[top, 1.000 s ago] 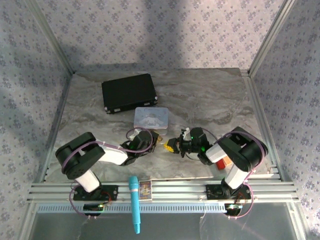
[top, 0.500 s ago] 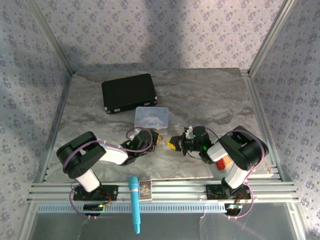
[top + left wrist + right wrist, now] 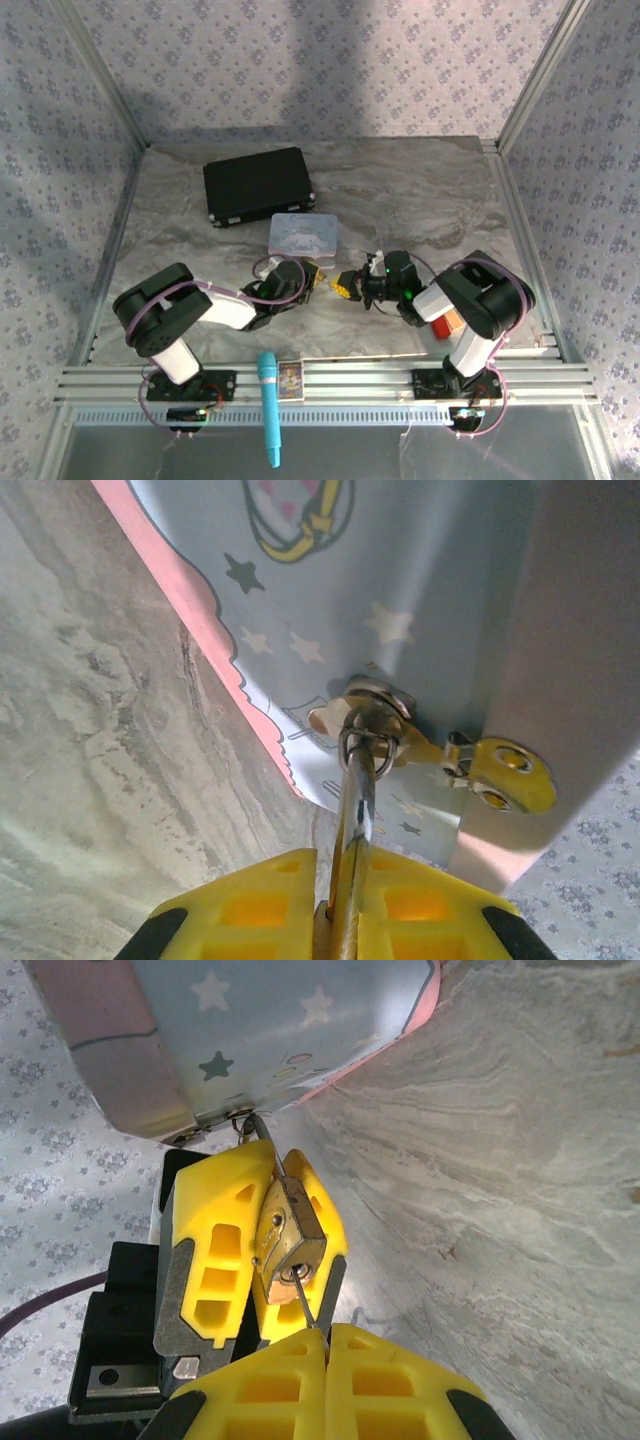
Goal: Unlock the padlock with the key
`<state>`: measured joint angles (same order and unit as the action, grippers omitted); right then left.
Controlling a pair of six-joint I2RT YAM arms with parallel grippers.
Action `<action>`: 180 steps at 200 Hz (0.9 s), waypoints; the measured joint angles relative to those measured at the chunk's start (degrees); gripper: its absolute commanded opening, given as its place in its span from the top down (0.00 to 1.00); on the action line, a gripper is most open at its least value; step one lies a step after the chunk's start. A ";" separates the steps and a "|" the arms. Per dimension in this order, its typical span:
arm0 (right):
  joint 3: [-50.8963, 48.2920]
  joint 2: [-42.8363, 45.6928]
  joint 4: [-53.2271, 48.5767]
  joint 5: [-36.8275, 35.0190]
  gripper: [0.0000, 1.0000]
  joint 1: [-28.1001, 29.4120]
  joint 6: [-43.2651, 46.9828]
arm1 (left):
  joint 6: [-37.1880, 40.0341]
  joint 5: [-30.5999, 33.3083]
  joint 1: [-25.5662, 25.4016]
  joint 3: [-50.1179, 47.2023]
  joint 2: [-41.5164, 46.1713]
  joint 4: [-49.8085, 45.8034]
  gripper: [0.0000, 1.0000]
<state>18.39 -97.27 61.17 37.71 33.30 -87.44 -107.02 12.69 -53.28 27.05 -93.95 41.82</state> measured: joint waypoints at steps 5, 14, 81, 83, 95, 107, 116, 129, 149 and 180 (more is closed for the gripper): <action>0.09 -0.17 0.00 0.07 1.00 0.00 0.00 | 0.00 0.00 0.02 0.00 0.00 0.00 0.99; 0.17 -0.59 0.17 0.13 1.00 0.00 0.00 | 0.00 0.02 0.02 0.00 0.00 0.00 0.99; 0.20 -3.50 3.78 1.31 1.00 -0.35 -0.24 | 0.02 0.17 0.02 -0.09 0.00 0.00 1.00; 0.20 -3.54 3.85 1.40 1.00 -0.39 -0.24 | 0.02 0.20 0.02 -0.09 0.00 0.02 1.00; 0.20 -3.78 4.26 1.88 1.00 -0.70 -0.31 | 0.04 0.22 -0.04 -0.11 0.02 0.04 1.00; 0.20 -3.98 4.68 2.29 1.00 -1.05 -0.52 | 0.04 0.26 -0.09 -0.11 0.09 0.02 1.00; 0.20 -4.31 5.20 2.67 1.00 -1.16 -0.76 | 0.09 0.26 -0.09 -0.11 0.09 0.02 1.00; 0.28 -5.05 6.01 3.23 1.00 -1.42 -1.36 | 0.46 0.33 -0.09 -0.11 0.09 0.00 1.00; 0.44 -5.86 6.82 3.96 1.00 -1.81 -1.97 | 0.94 0.46 -0.13 -0.15 0.09 0.00 1.00; 0.55 -6.03 7.26 5.22 1.00 -2.69 -2.43 | 1.11 0.42 -0.15 -0.28 0.22 0.04 1.00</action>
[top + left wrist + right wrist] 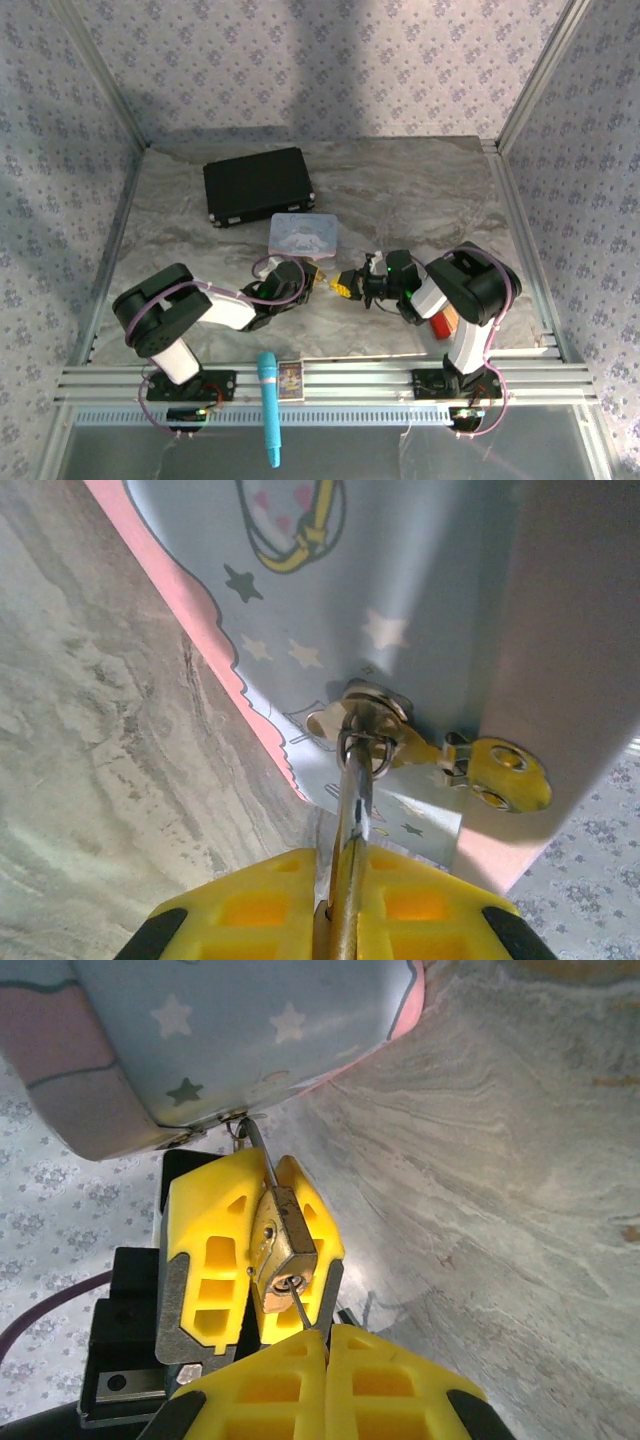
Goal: Unlock the padlock with the key
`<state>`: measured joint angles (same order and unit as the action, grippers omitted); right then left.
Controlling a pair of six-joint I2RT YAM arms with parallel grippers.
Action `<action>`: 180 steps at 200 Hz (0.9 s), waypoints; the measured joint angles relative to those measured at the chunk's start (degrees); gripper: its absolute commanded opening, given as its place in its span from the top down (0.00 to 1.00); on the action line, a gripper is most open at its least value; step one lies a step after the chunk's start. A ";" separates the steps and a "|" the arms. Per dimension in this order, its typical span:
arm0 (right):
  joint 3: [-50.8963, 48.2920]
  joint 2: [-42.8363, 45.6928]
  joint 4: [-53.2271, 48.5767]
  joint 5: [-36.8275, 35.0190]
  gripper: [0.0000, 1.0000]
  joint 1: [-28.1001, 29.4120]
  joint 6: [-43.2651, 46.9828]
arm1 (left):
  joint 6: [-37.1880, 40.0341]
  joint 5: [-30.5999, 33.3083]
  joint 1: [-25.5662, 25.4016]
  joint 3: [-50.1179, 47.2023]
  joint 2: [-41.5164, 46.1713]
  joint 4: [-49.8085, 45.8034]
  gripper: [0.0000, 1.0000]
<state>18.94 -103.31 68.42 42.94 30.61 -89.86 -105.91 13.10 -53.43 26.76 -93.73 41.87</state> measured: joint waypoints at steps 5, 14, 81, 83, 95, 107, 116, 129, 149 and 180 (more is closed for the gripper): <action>0.04 0.00 -0.04 0.02 1.00 -0.11 0.02 | 0.04 0.02 -0.04 0.00 0.00 0.00 1.00; 0.07 0.00 -0.07 0.20 1.00 -0.15 0.02 | 0.20 0.04 -0.09 0.00 0.00 -0.02 1.00; 1.99 -4.07 1.51 0.17 1.00 1.03 -1.22 | 1.53 1.79 -0.09 0.00 -0.04 -0.59 1.00; 2.03 -4.11 1.55 0.20 1.00 1.03 -1.25 | 1.55 1.84 -0.09 0.00 -0.02 -0.63 1.00; 2.14 -4.17 1.66 0.20 1.00 1.03 -1.25 | 1.79 2.16 -0.09 0.00 -0.02 -0.68 1.00; 2.23 -4.17 1.66 0.20 1.00 0.98 -1.25 | 1.92 2.25 -0.09 0.00 -0.02 -0.72 1.00; 2.23 -4.17 1.64 0.28 1.00 0.83 -1.22 | 1.95 2.32 -0.09 0.00 -0.02 -0.72 1.00; 2.23 -4.17 1.64 0.55 1.00 0.44 -1.20 | 1.95 2.29 -0.09 0.00 -0.02 -0.72 1.00; 2.32 -4.17 1.66 0.92 1.00 0.28 -1.20 | 2.16 2.16 -0.09 0.00 -0.02 -0.74 1.00; 2.38 -4.15 1.49 1.03 1.00 0.55 -0.70 | 2.58 2.16 -0.09 0.00 -0.02 -1.03 1.00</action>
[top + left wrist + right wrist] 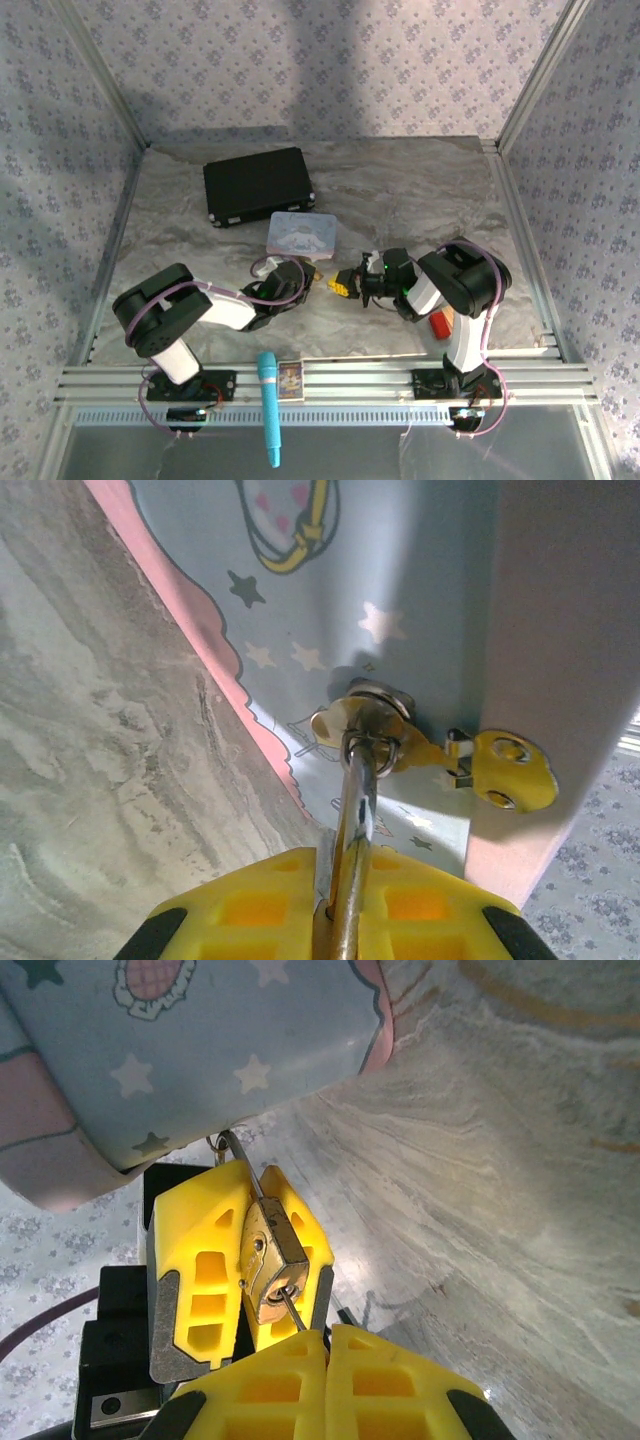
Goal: Unlock the padlock with the key
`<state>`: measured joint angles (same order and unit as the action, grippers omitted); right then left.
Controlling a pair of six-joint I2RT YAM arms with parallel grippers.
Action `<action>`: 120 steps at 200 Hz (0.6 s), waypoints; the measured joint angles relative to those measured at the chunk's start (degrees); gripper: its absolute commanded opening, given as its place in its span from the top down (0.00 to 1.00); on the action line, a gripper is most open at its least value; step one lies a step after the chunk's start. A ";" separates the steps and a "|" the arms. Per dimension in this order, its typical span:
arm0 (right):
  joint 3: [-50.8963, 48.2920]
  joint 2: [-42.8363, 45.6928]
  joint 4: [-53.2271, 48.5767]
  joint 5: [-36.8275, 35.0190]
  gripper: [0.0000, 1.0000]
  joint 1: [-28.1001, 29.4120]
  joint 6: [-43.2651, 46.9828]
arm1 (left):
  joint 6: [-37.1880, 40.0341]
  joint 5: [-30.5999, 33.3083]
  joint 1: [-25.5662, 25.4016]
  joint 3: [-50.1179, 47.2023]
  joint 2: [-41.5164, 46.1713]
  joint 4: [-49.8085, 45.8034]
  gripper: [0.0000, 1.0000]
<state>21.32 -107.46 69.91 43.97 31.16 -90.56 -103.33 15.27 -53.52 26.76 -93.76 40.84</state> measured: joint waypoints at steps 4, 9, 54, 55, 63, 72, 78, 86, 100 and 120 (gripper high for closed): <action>0.02 0.00 -0.02 0.02 1.00 0.00 0.11 | 0.00 0.00 0.00 0.00 -0.02 0.04 1.00; 0.07 0.00 -0.09 0.02 1.00 0.00 0.15 | 0.00 0.00 0.00 0.00 -0.09 0.13 1.00; 0.57 -0.11 -0.28 0.50 1.00 -0.35 0.00 | 0.22 0.00 0.17 0.02 -0.50 0.94 1.00; 0.59 -0.13 -0.28 0.52 1.00 -0.35 0.00 | 0.22 0.02 0.17 0.02 -0.50 0.94 1.00; 0.72 -0.13 -0.59 0.87 1.00 -0.57 -0.04 | 0.26 0.00 0.17 0.02 -0.48 0.83 1.00; 0.96 -0.11 -1.09 1.07 1.00 -0.72 0.09 | 0.44 -0.02 0.17 0.09 -0.35 0.35 1.00; 1.16 -0.11 -1.53 1.14 1.00 -0.74 0.17 | 0.70 0.00 0.17 0.17 -0.17 -0.11 1.00; 1.46 -0.07 -2.27 1.16 1.00 -0.70 0.42 | 0.87 0.00 0.17 0.33 0.13 -0.92 1.00; 1.88 0.24 -3.63 1.03 1.00 -0.50 1.05 | 1.36 0.00 0.28 0.57 0.50 -2.19 1.00; 2.51 0.39 -5.01 0.72 1.00 0.00 1.27 | 1.77 0.24 0.37 0.70 0.57 -2.89 1.00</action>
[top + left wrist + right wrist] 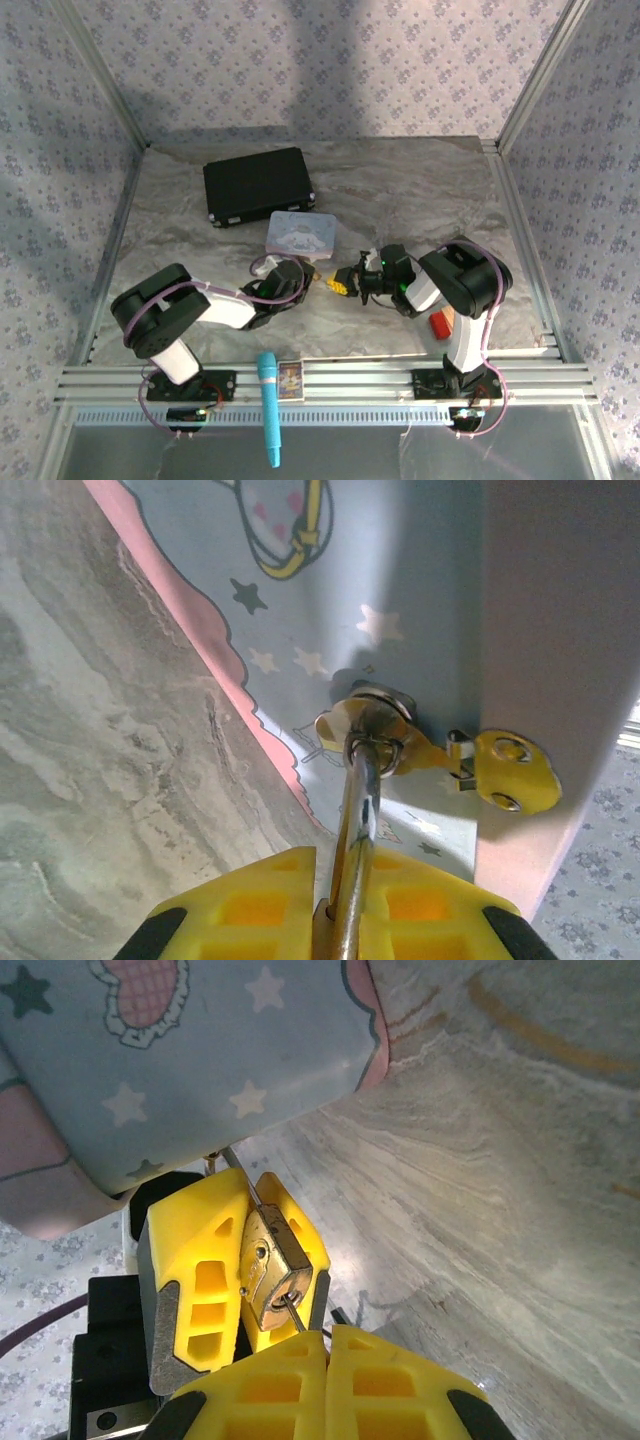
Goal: Unlock the padlock with the key
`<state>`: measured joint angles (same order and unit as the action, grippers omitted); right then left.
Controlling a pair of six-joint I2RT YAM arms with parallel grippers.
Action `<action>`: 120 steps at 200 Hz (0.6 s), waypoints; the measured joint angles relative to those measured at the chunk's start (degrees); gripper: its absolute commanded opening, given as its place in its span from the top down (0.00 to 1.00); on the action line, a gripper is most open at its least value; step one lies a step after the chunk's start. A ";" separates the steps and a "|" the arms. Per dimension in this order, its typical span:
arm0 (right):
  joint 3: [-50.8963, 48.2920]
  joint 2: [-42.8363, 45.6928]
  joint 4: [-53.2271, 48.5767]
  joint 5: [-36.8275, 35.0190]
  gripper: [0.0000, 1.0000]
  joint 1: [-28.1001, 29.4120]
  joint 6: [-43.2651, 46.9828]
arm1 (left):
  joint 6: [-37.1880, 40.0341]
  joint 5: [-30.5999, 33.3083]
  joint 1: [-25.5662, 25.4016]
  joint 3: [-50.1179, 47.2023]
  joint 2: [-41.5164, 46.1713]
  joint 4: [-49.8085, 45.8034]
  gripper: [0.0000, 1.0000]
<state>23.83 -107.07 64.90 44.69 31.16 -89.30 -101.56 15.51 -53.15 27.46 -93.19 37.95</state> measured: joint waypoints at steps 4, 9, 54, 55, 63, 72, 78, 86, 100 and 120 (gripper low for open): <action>0.07 0.00 -0.07 -0.13 1.00 0.09 0.00 | 0.00 0.04 0.02 0.02 0.00 -0.02 1.00; 0.11 0.00 -0.07 -0.28 1.00 0.22 0.00 | 0.02 0.17 0.07 0.02 0.00 -0.02 1.00; 0.17 0.00 -0.04 -1.16 1.00 0.96 -0.04 | 0.13 0.48 0.17 0.28 -0.61 0.22 1.00; 0.17 0.00 -0.04 -1.18 1.00 0.96 -0.04 | 0.15 0.55 0.17 0.31 -0.66 0.28 1.00; 0.22 0.00 -0.04 -1.33 1.00 0.98 -0.02 | 0.17 0.66 0.20 0.44 -0.90 0.44 1.00; 0.24 0.00 -0.04 -1.36 1.00 0.98 0.17 | 0.17 0.66 0.24 0.66 -1.07 0.46 1.00; 0.24 0.00 -0.04 -1.38 1.00 0.96 0.26 | 0.17 0.66 0.24 0.76 -1.16 0.44 1.00; 0.22 0.00 -0.04 -1.36 1.00 0.90 0.44 | 0.17 0.63 0.24 0.79 -1.22 0.46 1.00; 0.22 -0.04 0.02 -1.07 1.00 0.46 0.63 | 0.15 0.61 0.26 0.79 -1.25 0.66 1.00; 0.22 -0.74 0.98 -0.26 1.00 -0.37 0.61 | 0.15 0.46 0.26 0.90 -1.40 0.90 1.00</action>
<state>24.05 -107.81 65.89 44.42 30.79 -88.68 -101.41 15.97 -52.88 28.36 -94.59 38.85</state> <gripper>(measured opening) 0.054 0.136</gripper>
